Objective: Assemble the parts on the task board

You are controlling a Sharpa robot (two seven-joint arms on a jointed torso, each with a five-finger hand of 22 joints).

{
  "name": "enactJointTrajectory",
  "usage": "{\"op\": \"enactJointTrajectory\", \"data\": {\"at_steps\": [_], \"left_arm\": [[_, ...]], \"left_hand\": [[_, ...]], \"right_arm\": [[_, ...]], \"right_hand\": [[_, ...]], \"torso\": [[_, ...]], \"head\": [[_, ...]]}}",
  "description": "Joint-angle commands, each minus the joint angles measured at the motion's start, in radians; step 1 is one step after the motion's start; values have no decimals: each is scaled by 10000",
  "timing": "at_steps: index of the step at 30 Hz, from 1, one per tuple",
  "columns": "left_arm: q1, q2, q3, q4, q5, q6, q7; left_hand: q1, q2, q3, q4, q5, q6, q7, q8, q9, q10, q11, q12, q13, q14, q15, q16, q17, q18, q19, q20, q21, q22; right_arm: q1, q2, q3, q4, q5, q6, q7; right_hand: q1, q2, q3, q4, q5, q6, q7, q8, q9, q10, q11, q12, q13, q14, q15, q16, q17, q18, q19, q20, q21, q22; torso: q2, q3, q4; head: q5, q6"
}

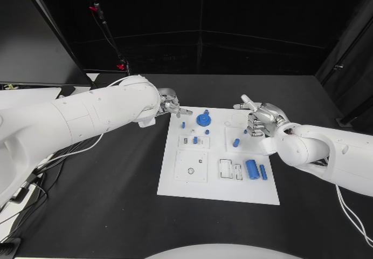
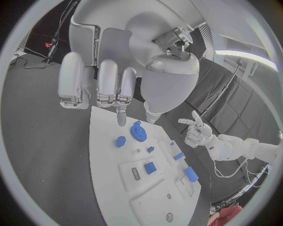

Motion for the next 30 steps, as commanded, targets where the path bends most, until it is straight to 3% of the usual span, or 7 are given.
{"op": "enactJointTrajectory", "data": {"at_steps": [1,4,9,18,30], "left_arm": [[-19,155,8,-182,-729,754,349],[-58,296,8,-326,-807,990,260],[-135,491,9,-552,-856,1145,-23],[-217,634,9,-688,-881,828,-700],[-229,714,9,-888,-885,599,-764]], "left_hand": [[-100,64,-169,2,-317,104,2,-95,-80,1025,59,35,2630,1030,29,8,2634,-65,1043,69,32,2634],[-179,120,-314,1,-566,147,8,-164,-137,1025,64,35,2630,1030,32,8,2634,-65,1043,70,32,2634],[-117,168,-345,-17,-617,123,19,-236,-185,1025,73,35,2630,1030,34,8,2634,-65,1043,71,32,2634],[99,310,-428,-2,-305,206,24,-364,-299,1025,77,35,2630,1030,47,8,2634,-65,1043,78,32,2634],[80,333,-475,2,-252,272,10,-347,-296,1025,66,35,2630,1030,46,8,2634,-65,1043,79,32,2634]], "right_arm": [[15,11,5,30,12,60,49],[15,9,5,33,12,53,51],[16,5,5,47,12,46,55],[16,15,5,56,12,54,53],[16,30,5,47,12,59,46]], "right_hand": [[19,32,64,8,36,-85,659,57,-12,1058,36,25,2632,1038,-7,25,2635,56,655,-43,-39,2429],[19,32,64,8,36,-85,659,57,-12,1058,36,25,2632,1038,-7,25,2635,56,655,-43,-39,2429],[19,32,64,8,36,-85,659,57,-12,1058,36,25,2632,1038,-7,25,2635,56,655,-43,-39,2429],[19,32,64,8,36,-85,659,57,-12,1058,36,25,2632,1038,-7,25,2635,56,655,-43,-39,2429],[19,32,64,8,36,-85,659,57,-12,1058,36,25,2632,1038,-7,25,2635,56,655,-43,-39,2429]], "torso": [[-5,2,-20],[-13,6,-13],[-12,14,4],[-4,7,16],[-6,9,-3]], "head": [[-28,-12],[-60,-40],[-115,-49],[-151,-89],[-147,-126]]}}
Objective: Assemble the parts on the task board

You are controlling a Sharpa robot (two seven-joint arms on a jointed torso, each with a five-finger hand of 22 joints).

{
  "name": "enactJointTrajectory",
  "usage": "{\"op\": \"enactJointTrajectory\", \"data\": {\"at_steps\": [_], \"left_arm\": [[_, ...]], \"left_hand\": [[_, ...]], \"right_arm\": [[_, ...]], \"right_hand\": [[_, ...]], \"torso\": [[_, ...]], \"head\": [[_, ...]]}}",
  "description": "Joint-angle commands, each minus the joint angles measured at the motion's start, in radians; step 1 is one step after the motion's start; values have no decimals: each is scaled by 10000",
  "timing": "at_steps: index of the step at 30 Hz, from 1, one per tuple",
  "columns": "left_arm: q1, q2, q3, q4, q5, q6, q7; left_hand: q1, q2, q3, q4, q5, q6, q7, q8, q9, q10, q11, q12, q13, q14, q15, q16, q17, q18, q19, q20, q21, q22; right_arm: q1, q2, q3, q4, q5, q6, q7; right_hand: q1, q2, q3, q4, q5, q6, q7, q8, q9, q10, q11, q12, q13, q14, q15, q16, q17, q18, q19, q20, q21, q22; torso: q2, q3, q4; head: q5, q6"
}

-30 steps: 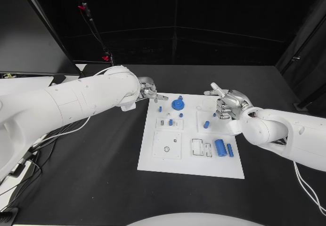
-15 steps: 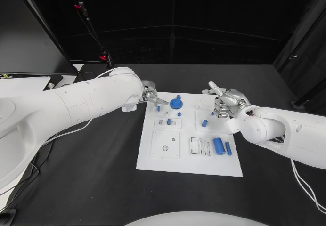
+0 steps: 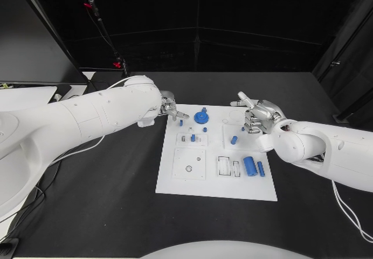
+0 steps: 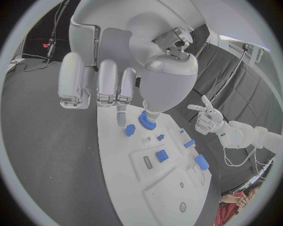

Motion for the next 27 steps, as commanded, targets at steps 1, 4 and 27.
{"op": "enactJointTrajectory", "data": {"at_steps": [1,4,27], "left_arm": [[15,67,9,-107,-90,-141,-102],[13,164,9,-260,-90,-101,-60],[-275,621,12,-1001,-89,357,-197]], "left_hand": [[14,69,-51,-5,63,104,3,-31,-6,1062,29,35,2630,1030,46,9,2634,-65,1043,79,32,2634],[83,127,-46,-23,118,105,-3,-51,-18,1062,24,35,2630,1030,39,9,2634,-65,1043,78,32,2634],[511,317,-84,-20,513,-23,43,-334,-200,1062,61,35,2630,1030,45,9,2634,-65,1043,76,32,2634]], "right_arm": [[15,23,6,27,12,60,51],[15,39,6,31,12,56,53],[17,70,7,145,10,16,68]], "right_hand": [[19,32,64,8,36,-85,659,57,-14,1058,36,25,2632,1038,-7,25,2635,56,655,-43,-40,2430],[19,32,64,8,36,-85,659,57,-14,1058,36,25,2632,1038,-7,25,2635,56,655,-43,-40,2430],[19,32,64,8,36,-85,659,57,-14,1058,36,25,2632,1038,-7,25,2635,56,655,-43,-40,2430]], "torso": [[1,2,-14],[11,1,-20],[7,6,-7]], "head": [[5,6],[23,22],[-88,-95]]}}
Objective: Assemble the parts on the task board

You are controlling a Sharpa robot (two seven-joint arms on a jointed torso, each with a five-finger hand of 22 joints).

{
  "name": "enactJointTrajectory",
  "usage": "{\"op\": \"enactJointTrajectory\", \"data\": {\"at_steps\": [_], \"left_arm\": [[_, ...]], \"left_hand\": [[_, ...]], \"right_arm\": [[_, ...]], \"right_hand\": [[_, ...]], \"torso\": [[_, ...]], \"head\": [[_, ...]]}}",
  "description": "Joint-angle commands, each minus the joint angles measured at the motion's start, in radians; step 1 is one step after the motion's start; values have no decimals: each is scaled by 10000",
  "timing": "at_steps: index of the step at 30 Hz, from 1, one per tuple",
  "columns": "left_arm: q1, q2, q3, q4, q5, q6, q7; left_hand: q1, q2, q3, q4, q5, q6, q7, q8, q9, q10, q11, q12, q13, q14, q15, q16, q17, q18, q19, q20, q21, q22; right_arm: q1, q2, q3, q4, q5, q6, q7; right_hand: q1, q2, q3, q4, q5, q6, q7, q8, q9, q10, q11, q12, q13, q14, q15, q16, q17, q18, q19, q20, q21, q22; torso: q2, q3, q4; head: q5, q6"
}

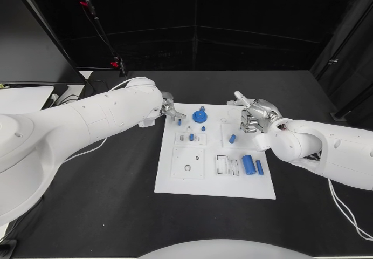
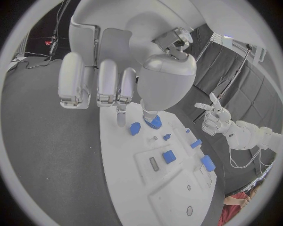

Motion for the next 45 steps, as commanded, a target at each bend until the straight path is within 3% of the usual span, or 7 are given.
{"op": "enactJointTrajectory", "data": {"at_steps": [1,6,15,28,31,35,45], "left_arm": [[-1,29,9,-28,-54,240,-107],[-23,74,9,-53,-54,322,-60],[-36,105,10,-91,-53,493,179],[-41,172,11,-182,-48,657,394],[-42,194,12,-211,-48,688,405],[-42,218,12,-237,-47,662,424],[-42,257,13,-286,12,687,421]], "left_hand": [[115,8,-57,9,55,-53,6,-45,-19,1063,62,35,2630,1030,45,9,2634,-65,1043,76,32,2634],[150,95,-63,17,102,73,-13,-55,-56,1063,52,35,2630,1030,51,9,2634,-65,1043,82,32,2634],[476,544,71,21,130,331,-56,-317,-280,1063,8,35,2630,1030,26,9,2634,-65,1043,73,32,2634],[787,808,162,9,196,549,-105,-520,-436,1063,-27,35,2630,1030,0,9,2634,-65,1043,57,32,2634],[877,813,170,4,224,581,-115,-574,-472,1063,-36,35,2630,1030,-9,9,2634,-65,1043,51,32,2634],[1008,643,75,3,225,647,-118,-668,-534,1063,-40,35,2630,1030,-19,9,2634,-65,1043,39,32,2634],[1211,680,129,-2,297,715,-145,-755,-589,1063,-61,35,2630,1030,-33,9,2634,-65,1043,29,32,2634]], "right_arm": [[17,2,6,44,10,18,68],[17,5,6,50,10,16,60],[18,1,7,67,9,12,35],[19,16,7,87,9,4,7],[19,22,7,88,9,0,4],[19,29,7,88,9,-2,2],[19,52,8,87,8,-5,-1]], "right_hand": [[19,33,64,8,36,-85,659,57,-14,1058,36,25,2632,1038,-7,25,2635,57,655,-43,-39,2429],[19,33,64,8,36,-85,659,57,-14,1058,36,25,2632,1038,-7,25,2635,57,655,-43,-39,2429],[26,21,76,5,38,-98,661,65,-15,1058,38,25,2632,1038,-5,25,2635,57,655,-42,-40,2429],[26,21,76,5,38,-98,661,65,-15,1058,38,25,2632,1038,-5,25,2635,57,655,-42,-40,2429],[26,21,76,5,38,-98,661,65,-15,1058,38,25,2632,1038,-5,25,2635,57,655,-42,-40,2429],[26,21,76,5,38,-98,661,65,-15,1058,38,25,2632,1038,-5,25,2635,57,655,-42,-40,2429],[28,14,77,4,39,-102,661,68,-15,1058,38,25,2632,1038,-5,25,2635,56,658,-41,-37,2430]], "torso": [[-10,-2,10],[-17,1,13],[-11,-3,6],[-17,0,11],[-16,-1,17],[-16,-1,19],[-20,3,16]], "head": [[-4,-30],[-26,-80],[-116,-155],[-173,-222],[-180,-237],[-187,-242],[-198,-259]]}}
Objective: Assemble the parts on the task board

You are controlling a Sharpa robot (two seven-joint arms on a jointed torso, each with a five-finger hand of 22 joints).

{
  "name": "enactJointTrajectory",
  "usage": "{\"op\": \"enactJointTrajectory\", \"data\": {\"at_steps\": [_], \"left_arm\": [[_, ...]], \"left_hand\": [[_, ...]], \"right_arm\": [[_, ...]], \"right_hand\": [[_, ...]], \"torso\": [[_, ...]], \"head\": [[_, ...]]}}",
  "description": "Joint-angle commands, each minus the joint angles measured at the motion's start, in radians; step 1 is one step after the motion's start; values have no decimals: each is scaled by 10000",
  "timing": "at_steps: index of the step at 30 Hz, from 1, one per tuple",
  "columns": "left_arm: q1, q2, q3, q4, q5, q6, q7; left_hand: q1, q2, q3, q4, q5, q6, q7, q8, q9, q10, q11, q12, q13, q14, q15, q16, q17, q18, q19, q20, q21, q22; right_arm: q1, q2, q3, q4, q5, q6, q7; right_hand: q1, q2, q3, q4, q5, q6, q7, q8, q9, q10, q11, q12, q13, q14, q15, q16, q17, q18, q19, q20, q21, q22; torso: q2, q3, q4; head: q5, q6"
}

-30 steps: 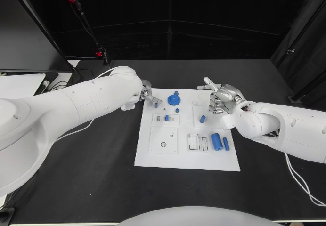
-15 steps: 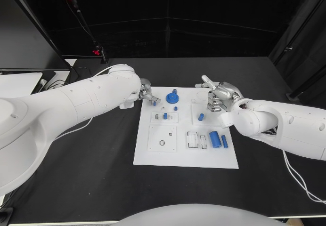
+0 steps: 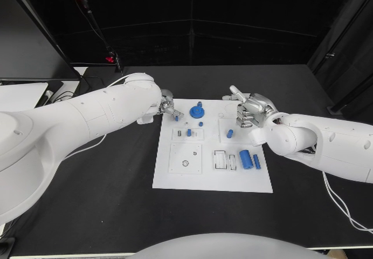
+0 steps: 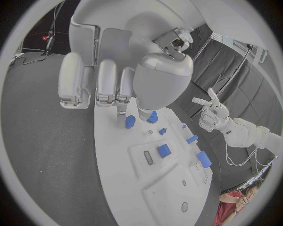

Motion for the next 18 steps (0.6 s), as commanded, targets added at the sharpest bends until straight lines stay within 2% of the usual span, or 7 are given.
{"op": "enactJointTrajectory", "data": {"at_steps": [1,13,18], "left_arm": [[16,14,9,-15,37,135,90],[16,45,10,-49,105,133,47],[16,61,10,-61,108,130,17]], "left_hand": [[160,25,18,3,63,74,-2,-70,-23,1075,-75,-67,2609,1035,-41,9,2634,-65,1043,27,32,2628],[571,34,169,-7,333,132,-10,-238,-115,1075,-87,-67,2609,1035,-57,9,2634,-65,1043,9,32,2628],[682,-11,203,-4,440,155,-8,-276,-134,1075,-87,-67,2609,1035,-59,9,2634,-65,1043,6,32,2628]], "right_arm": [[17,7,7,32,8,1,36],[17,12,7,51,8,2,35],[17,6,7,59,8,1,37]], "right_hand": [[28,14,77,4,39,-66,626,68,-16,1058,38,25,2632,1038,-5,25,2635,54,658,-41,-37,2430],[28,14,77,4,39,-66,626,68,-16,1058,38,25,2632,1038,-5,25,2635,54,658,-41,-37,2430],[28,14,77,4,39,-66,626,68,-16,1058,38,25,2632,1038,-5,25,2635,54,658,-41,-37,2430]], "torso": [[-3,5,4],[1,1,0],[-1,8,19]], "head": [[-10,-18],[-60,-63],[-65,-83]]}}
